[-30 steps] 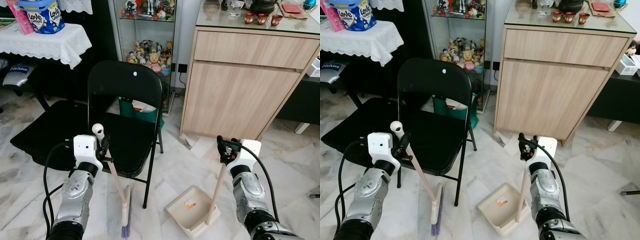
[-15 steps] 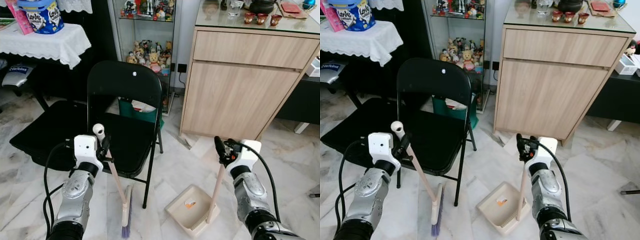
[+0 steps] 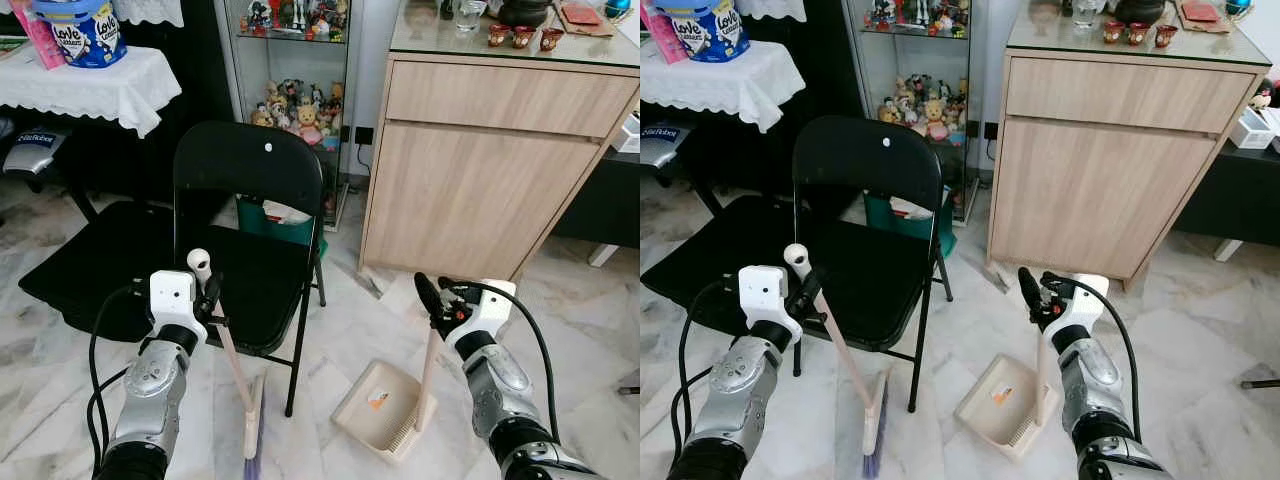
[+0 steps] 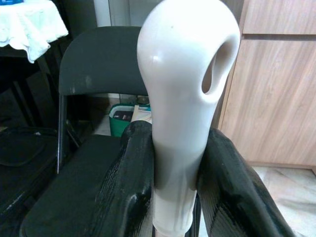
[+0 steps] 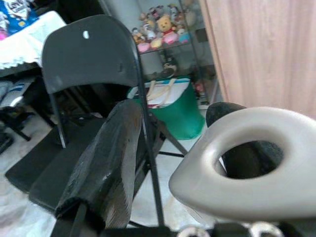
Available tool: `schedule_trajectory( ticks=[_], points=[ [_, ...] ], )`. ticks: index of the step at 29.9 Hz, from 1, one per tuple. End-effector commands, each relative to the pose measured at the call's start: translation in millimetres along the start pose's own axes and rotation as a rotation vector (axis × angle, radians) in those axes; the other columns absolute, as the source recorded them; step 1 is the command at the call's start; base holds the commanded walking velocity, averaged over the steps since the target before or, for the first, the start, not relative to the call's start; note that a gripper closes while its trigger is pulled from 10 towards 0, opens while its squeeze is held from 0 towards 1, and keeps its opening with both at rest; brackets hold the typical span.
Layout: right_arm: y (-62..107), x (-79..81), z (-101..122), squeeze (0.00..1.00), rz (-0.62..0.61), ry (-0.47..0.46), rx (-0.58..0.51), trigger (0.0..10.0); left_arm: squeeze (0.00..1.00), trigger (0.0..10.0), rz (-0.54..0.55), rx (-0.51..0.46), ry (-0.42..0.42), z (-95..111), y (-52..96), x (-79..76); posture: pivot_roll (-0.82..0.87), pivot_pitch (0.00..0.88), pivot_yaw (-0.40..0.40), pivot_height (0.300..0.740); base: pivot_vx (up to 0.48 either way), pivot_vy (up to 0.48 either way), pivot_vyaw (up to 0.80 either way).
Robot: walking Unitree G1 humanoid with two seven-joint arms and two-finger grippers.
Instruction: Sweep floor
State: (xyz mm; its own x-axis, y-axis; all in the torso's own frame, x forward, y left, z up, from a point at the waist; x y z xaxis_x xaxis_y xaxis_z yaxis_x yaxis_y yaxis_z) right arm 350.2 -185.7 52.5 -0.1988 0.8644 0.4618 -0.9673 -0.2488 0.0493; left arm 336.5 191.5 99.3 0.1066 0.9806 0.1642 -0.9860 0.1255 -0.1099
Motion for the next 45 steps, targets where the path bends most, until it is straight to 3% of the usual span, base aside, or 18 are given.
schedule_trajectory(
  ticks=[1, 10, 12, 15, 16, 17, 20, 21, 33, 34, 35, 36, 45],
  points=[
    [2.2, 3.0, -6, 0.21, 0.036, -0.042, 0.024, 10.0, 0.0, 10.0, -0.015, -0.051, -0.024, 14, -6.5, -0.2, 0.03, 0.052, 0.013, 0.74, 0.0, 0.0, 0.0],
    [5.5, -1.5, 4, 0.19, 0.064, -0.134, -0.03, 10.0, 0.0, 10.0, -0.015, -0.054, -0.025, 16, -7.5, 0.1, 0.03, 0.05, 0.015, 0.74, 0.0, 0.0, 0.0],
    [9.8, -21.2, 14, 0.18, -0.082, -0.11, -0.09, 10.0, 0.0, 10.0, -0.016, -0.054, -0.025, 16, -7.8, 0.2, 0.03, 0.05, 0.015, 0.74, 0.0, 0.0, 0.0],
    [13.5, -32.5, 20, 0.18, -0.167, -0.104, -0.124, 10.0, 0.0, 10.0, -0.017, -0.054, -0.025, 16, -7.8, 0.4, 0.03, 0.049, 0.016, 0.74, 0.0, 0.0, 0.0],
    [22.1, -52.7, 28, 0.15, -0.311, -0.144, -0.182, 10.0, 0.0, 10.0, -0.018, -0.054, -0.025, 16, -8.1, 0.5, 0.03, 0.05, 0.019, 0.74, 0.0, 0.0, 0.0],
    [26.0, -59.8, 31, 0.13, -0.352, -0.178, -0.206, 10.0, 0.0, 10.0, -0.02, -0.054, -0.025, 16, -8.2, 0.4, 0.03, 0.05, 0.019, 0.74, 0.0, 0.0, 0.0],
    [31.0, -67.3, 32, 0.11, -0.39, -0.221, -0.227, 10.0, 0.0, 10.0, -0.022, -0.054, -0.025, 16, -8.5, 0.3, 0.03, 0.05, 0.021, 0.74, 0.0, 0.0, 0.0],
    [34.5, -71.8, 32, 0.0, -0.421, -0.208, -0.225, 10.0, 0.0, 10.0, -0.024, -0.055, -0.025, 16, -8.8, 0.2, 0.03, 0.05, 0.021, 0.74, 0.0, 0.0, 0.0],
    [48.7, -89.5, 37, 0.0, -0.637, -0.12, -0.262, 10.0, 0.0, 10.0, -0.029, -0.055, -0.023, 17, -9.1, -1.5, 0.03, 0.051, 0.022, 0.74, 0.0, 0.0, 0.0],
    [48.8, -89.5, 38, 0.82, -0.642, -0.119, -0.267, 10.0, 0.0, 10.0, -0.028, -0.054, -0.023, 16, -8.9, -1.3, 0.03, 0.052, 0.02, 0.74, 0.0, 0.0, 0.0],
    [48.8, -89.5, 38, 0.82, -0.642, -0.119, -0.267, 10.0, 0.0, 10.0, -0.028, -0.054, -0.023, 16, -8.9, -1.3, 0.03, 0.052, 0.02, 0.74, 0.0, 0.0, 0.0],
    [48.6, -89.2, 39, 1.0, -0.644, -0.11, -0.27, 10.0, 0.0, 10.0, -0.028, -0.054, -0.023, 16, -8.9, -1.1, 0.03, 0.052, 0.02, 0.74, 0.0, 0.0, 0.0],
    [41.8, -81.0, 40, 1.0, -0.64, -0.015, -0.254, 10.0, 0.0, 10.0, -0.027, -0.053, -0.022, 16, -8.8, -1.5, 0.03, 0.052, 0.018, 0.74, 0.0, 0.0, 0.0]
  ],
)
Point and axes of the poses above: a point about 5 cm out from each wrist's last joint towards the gripper, its own y axis pointing back from the gripper into the wrist, its own z axis along the axis of the wrist's last joint, x = y × z, the point moved 3 cm from there along -y, pointing out of the wrist towards the gripper, and after that the axes turned 8 degrees about -y, right-handed, at the moved point
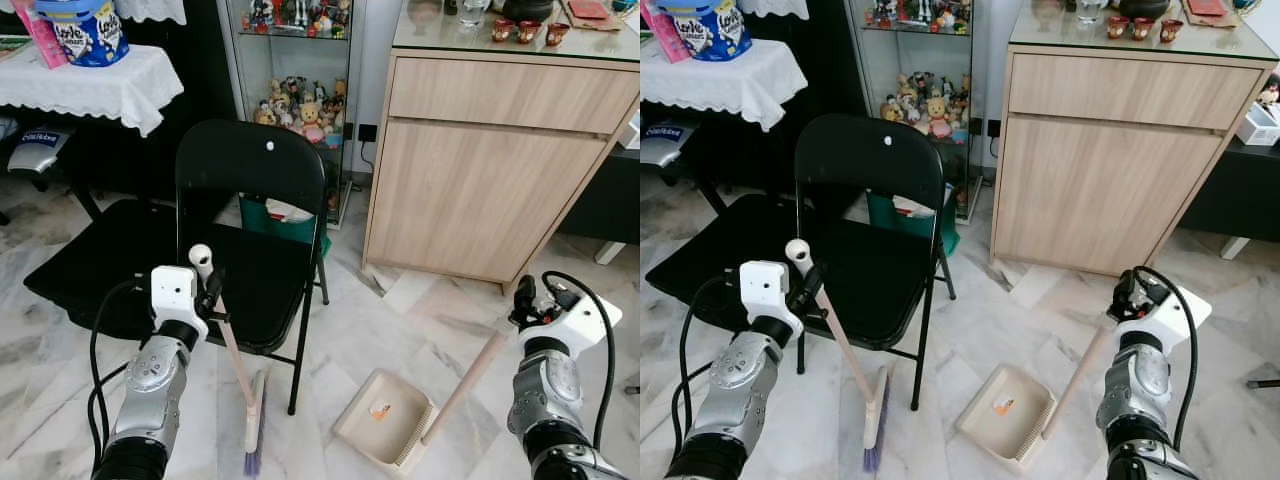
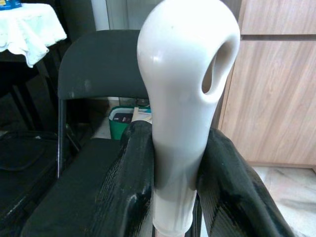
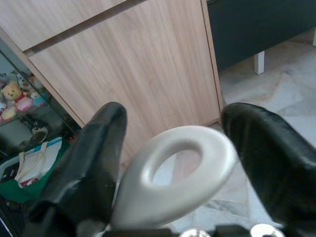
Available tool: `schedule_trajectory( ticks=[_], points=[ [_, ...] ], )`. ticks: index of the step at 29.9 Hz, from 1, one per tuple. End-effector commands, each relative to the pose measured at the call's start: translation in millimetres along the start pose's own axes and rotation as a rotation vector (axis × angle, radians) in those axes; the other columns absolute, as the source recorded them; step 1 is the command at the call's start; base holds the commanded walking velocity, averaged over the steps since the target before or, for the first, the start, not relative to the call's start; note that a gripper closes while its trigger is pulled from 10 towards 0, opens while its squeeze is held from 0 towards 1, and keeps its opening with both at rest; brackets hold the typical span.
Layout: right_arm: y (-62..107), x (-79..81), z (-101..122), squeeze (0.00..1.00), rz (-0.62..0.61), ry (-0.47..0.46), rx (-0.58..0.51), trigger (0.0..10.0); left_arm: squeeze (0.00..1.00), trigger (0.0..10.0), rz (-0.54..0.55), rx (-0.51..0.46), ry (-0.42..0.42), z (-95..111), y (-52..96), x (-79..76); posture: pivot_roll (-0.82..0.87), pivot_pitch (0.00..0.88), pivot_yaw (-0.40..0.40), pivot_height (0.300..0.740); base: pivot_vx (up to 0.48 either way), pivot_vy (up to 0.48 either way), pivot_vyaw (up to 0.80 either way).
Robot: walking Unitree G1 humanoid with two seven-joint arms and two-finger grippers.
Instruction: Sweep floor
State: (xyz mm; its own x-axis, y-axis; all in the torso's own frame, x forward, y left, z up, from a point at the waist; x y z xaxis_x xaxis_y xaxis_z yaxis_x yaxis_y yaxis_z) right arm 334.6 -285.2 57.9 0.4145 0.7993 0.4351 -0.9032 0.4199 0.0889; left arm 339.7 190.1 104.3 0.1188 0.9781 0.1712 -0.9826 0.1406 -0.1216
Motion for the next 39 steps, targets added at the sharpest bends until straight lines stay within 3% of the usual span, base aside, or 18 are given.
schedule_trajectory(
  ticks=[1, 2, 3, 4, 5, 11, 20, 31, 39],
  points=[
    [2.4, -0.2, -6, 1.0, -0.003, 0.017, 0.016, 10.0, 0.0, 10.0, -0.013, -0.039, -0.017, 11, -5.1, -1.0, 0.03, 0.052, 0.018, 0.74, 0.0, 0.0, 0.0],
    [2.4, 0.4, -6, 1.0, -0.001, 0.019, 0.016, 10.0, 0.0, 10.0, -0.013, -0.039, -0.017, 11, -5.1, -0.9, 0.03, 0.052, 0.018, 0.74, 0.0, 0.0, 0.0],
    [2.2, 1.8, -5, 0.33, 0.003, 0.03, 0.012, 10.0, 0.0, 10.0, -0.012, -0.04, -0.017, 11, -5.2, -0.6, 0.03, 0.052, 0.018, 0.74, 0.0, 0.0, 0.0],
    [2.2, 2.3, -5, 0.33, 0.005, 0.033, 0.01, 10.0, 0.0, 10.0, -0.011, -0.04, -0.017, 11, -5.2, -0.5, 0.03, 0.052, 0.018, 0.74, 0.0, 0.0, 0.0],
    [2.0, 3.2, -5, 0.0, 0.008, 0.035, 0.008, 10.0, 0.0, 10.0, -0.011, -0.041, -0.018, 12, -5.2, -0.5, 0.03, 0.051, 0.018, 0.74, 0.0, 0.0, 0.0],
    [0.6, 8.1, 0, 0.0, 0.023, 0.043, -0.018, 10.0, 0.0, 10.0, -0.01, -0.041, -0.017, 12, -5.2, -0.5, 0.03, 0.051, 0.018, 0.74, 0.0, 0.0, 0.0],
    [-6.7, 32.7, 29, 0.0, 0.115, 0.075, -0.161, 10.0, 0.0, 10.0, -0.013, -0.044, -0.015, 12, -5.8, -1.5, 0.03, 0.051, 0.018, 0.74, 0.0, 0.0, 0.0],
    [-3.5, 46.0, 44, 0.0, 0.125, 0.129, -0.27, 10.0, 0.0, 10.0, -0.012, -0.048, -0.009, 12, -6.0, -2.7, 0.02, 0.049, 0.013, 0.74, 0.0, 0.0, 0.0],
    [11.0, 80.6, 42, 0.0, 0.238, 0.161, -0.32, 10.0, 0.0, 10.0, -0.012, -0.049, -0.006, 12, -6.2, -3.8, 0.02, 0.046, 0.011, 0.74, 0.0, 0.0, 0.0]
  ],
)
Point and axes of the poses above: a point about 5 cm out from each wrist's last joint towards the gripper, its own y axis pointing back from the gripper into the wrist, its own z axis along the axis of the wrist's last joint, x = y × z, the point moved 3 cm from there along -y, pointing out of the wrist towards the gripper, and after that the axes turned 8 degrees about -y, right-handed, at the moved point
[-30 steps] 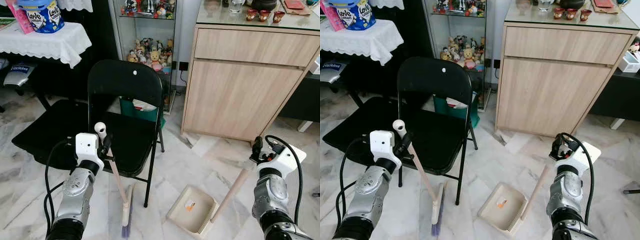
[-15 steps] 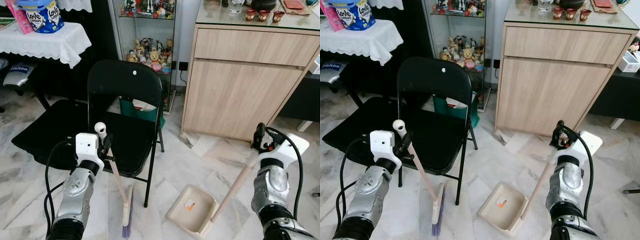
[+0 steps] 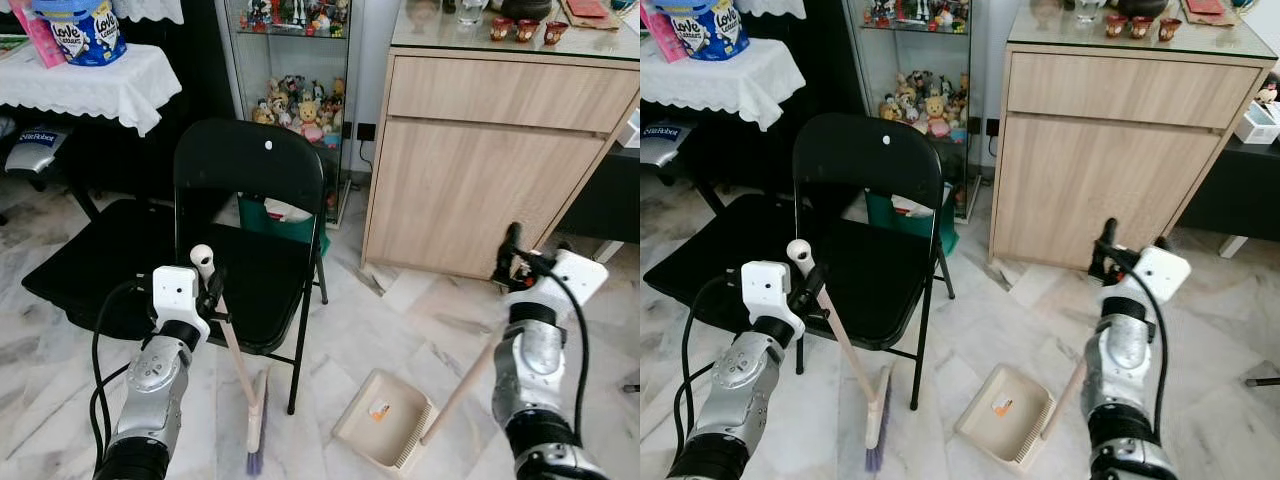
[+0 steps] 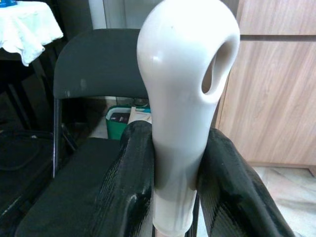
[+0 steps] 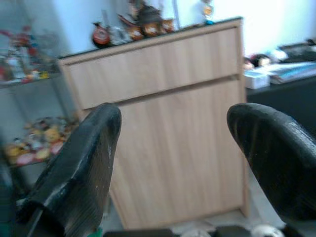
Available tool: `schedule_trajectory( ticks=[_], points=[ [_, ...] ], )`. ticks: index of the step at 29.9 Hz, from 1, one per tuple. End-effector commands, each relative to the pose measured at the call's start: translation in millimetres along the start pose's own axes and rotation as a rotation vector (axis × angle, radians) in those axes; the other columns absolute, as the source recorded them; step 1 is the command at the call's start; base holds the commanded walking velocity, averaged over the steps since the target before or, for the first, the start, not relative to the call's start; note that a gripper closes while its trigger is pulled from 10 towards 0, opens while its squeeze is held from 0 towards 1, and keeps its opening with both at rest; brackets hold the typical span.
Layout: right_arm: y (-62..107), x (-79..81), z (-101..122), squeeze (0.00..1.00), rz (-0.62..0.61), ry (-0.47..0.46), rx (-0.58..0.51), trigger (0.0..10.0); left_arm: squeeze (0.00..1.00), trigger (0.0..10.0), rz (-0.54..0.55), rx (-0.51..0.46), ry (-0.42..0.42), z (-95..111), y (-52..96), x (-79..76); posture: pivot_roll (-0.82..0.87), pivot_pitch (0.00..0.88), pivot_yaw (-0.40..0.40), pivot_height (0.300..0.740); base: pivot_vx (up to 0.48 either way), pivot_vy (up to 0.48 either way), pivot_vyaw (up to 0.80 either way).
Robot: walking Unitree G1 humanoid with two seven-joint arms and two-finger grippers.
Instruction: Sweep floor
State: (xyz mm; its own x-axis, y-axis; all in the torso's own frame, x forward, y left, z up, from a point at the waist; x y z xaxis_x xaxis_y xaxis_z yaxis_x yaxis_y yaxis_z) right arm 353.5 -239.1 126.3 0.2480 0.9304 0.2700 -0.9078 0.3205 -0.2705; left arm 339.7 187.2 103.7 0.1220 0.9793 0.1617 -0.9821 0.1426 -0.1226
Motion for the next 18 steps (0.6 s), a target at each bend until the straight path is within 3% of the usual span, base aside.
schedule_trajectory(
  ticks=[1, 4, 5, 10, 18],
  points=[
    [0.3, 6.1, 4, 0.0, 0.017, 0.004, -0.017, 10.0, 0.0, 10.0, -0.01, -0.047, -0.016, 12, -5.9, -0.9, 0.02, 0.046, 0.011, 0.74, 0.0, 0.0, 0.0],
    [4.9, 19.3, 3, 0.0, 0.062, 0.016, -0.017, 10.0, 0.0, 10.0, -0.008, -0.049, -0.016, 13, -6.2, -0.8, 0.02, 0.035, 0.008, 0.74, 0.0, 0.0, 0.0],
    [8.3, 30.4, 3, 0.0, 0.099, 0.019, -0.019, 10.0, 0.0, 10.0, -0.007, -0.05, -0.016, 13, -6.4, -0.8, 0.02, 0.035, 0.008, 0.74, 0.0, 0.0, 0.0],
    [12.7, 45.4, 4, 0.0, 0.145, 0.017, -0.021, 10.0, 0.0, 10.0, -0.006, -0.05, -0.008, 13, -7.1, -0.9, 0.02, 0.023, 0.01, 0.74, 0.0, 0.0, 0.0],
    [12.0, 55.4, 11, 0.0, 0.165, 0.001, -0.026, 10.0, 0.0, 10.0, -0.006, -0.056, -0.01, 15, -8.4, 0.3, 0.02, 0.016, 0.011, 0.74, 0.0, 0.406, 0.0]
  ],
)
Point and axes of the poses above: a point about 5 cm out from each wrist's last joint towards the gripper, its own y axis pointing back from the gripper into the wrist, its own z axis along the axis of the wrist's last joint, x = y × z, the point moved 3 cm from there along -y, pointing out of the wrist towards the gripper, and after that the axes turned 8 degrees about -y, right-handed, at the moved point
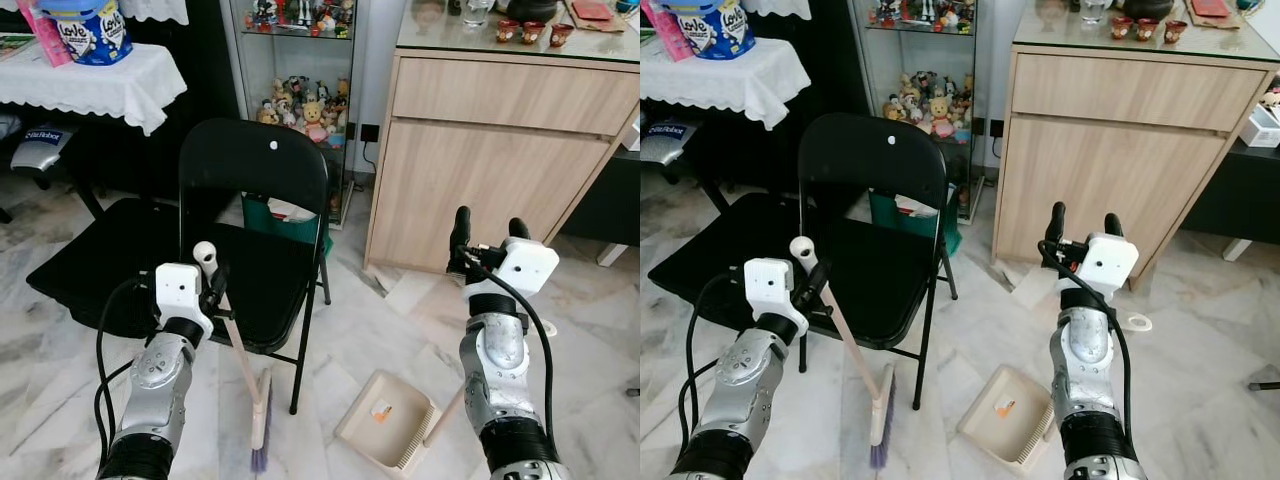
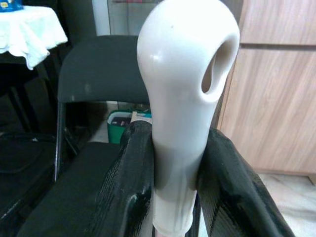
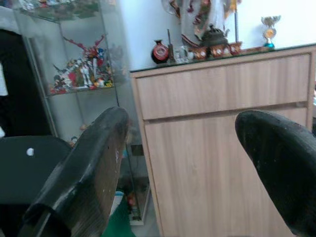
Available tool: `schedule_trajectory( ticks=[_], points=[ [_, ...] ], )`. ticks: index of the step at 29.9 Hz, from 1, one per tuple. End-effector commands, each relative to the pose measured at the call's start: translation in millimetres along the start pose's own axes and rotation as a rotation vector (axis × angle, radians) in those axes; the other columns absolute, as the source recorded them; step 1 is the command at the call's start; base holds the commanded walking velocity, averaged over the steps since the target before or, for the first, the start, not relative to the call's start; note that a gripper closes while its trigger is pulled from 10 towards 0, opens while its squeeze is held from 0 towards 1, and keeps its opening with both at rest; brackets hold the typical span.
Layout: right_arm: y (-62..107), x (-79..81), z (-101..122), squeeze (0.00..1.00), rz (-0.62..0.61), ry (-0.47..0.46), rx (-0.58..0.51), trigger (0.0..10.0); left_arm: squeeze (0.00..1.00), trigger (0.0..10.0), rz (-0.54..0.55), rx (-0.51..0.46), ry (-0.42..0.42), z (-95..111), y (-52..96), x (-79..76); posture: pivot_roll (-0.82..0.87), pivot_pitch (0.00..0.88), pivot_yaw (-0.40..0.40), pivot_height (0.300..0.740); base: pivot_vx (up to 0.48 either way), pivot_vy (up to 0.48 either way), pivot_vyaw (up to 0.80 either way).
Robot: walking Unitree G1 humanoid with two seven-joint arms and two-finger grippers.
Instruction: Sweep floor
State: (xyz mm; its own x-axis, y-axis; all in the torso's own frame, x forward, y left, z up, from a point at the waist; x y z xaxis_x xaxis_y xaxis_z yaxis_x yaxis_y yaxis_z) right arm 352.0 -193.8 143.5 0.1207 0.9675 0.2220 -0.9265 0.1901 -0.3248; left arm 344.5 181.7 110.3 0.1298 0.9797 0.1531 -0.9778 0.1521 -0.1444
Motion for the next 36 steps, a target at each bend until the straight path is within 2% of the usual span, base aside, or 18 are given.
schedule_trajectory(
  ticks=[1, 27, 36],
  points=[
    [-0.5, 9.3, 2.7, 0.0, 0.024, -0.005, -0.005, 10.0, 0.0, 10.0, 0.0, -0.033, -0.02, 8.0, -2.3, 4.0, 0.02, 0.016, 0.011, 0.74, 0.0, 0.412, 0.0],
    [1.9, 16.7, -0.7, 0.0, 0.048, -0.033, 0.036, 10.0, 0.0, 10.0, 0.002, -0.046, -0.031, 12.5, -4.8, 6.9, 0.03, 0.026, 0.018, 0.74, 0.0, 0.399, 0.0],
    [2.6, 16.2, -4.1, 0.0, 0.045, -0.034, 0.055, 10.0, 0.0, 10.0, -0.001, -0.049, -0.048, 14.1, -5.2, 6.9, 0.03, 0.033, 0.02, 0.74, 0.0, 0.0, 0.0]
  ],
)
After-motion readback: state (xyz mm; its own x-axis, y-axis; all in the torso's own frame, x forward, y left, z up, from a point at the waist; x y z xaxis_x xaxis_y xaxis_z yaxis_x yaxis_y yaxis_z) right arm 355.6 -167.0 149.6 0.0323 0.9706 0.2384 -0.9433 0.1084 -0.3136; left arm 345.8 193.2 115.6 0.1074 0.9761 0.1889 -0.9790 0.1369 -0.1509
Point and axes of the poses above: a point about 5 cm out from each wrist's last joint towards the gripper, its own y axis pointing back from the gripper into the wrist, its own z axis along the axis of the wrist's last joint, x = y × z, the point moved 3 cm from there along -y, pointing out of the wrist towards the gripper, and after that the axes turned 8 degrees about -y, right-handed, at the moved point
